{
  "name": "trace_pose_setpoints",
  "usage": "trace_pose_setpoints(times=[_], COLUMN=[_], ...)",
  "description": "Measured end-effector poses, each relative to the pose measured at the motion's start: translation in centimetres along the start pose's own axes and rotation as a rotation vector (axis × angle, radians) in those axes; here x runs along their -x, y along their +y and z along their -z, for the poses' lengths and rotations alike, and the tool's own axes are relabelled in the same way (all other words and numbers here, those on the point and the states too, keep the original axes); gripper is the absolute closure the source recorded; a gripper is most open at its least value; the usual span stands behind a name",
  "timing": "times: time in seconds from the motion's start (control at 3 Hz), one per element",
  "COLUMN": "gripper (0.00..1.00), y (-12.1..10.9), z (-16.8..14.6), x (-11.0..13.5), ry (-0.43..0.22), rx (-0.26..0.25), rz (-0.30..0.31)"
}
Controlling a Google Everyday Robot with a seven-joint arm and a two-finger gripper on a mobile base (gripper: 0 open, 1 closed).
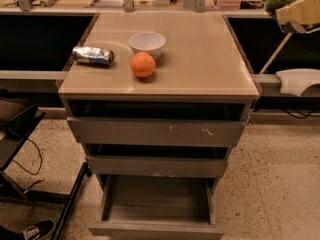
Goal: Place green jalapeno chip bag into bottom drawer
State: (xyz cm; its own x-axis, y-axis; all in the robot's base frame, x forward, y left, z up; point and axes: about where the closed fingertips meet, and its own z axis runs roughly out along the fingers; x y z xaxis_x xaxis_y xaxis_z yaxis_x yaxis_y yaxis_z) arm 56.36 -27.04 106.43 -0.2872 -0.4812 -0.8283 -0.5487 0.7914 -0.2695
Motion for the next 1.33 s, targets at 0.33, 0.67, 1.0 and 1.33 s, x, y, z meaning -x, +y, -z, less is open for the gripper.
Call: trace_pose_setpoints(times=[0.33,0.67,1.0,1.33], gripper=[1.00,1.00,1.00,1.00], y=[3.1,3.1,4.6,7.6], z=[3.2,3.2,2.5,0.7], x=[0.3,0.2,-2.4,-10.1], ry=[0.042,0.043,0.086,0.203], rx=[-0.023,-0.024,-0.032,-0.013], rz=[0.031,0.031,0.008,-0.165])
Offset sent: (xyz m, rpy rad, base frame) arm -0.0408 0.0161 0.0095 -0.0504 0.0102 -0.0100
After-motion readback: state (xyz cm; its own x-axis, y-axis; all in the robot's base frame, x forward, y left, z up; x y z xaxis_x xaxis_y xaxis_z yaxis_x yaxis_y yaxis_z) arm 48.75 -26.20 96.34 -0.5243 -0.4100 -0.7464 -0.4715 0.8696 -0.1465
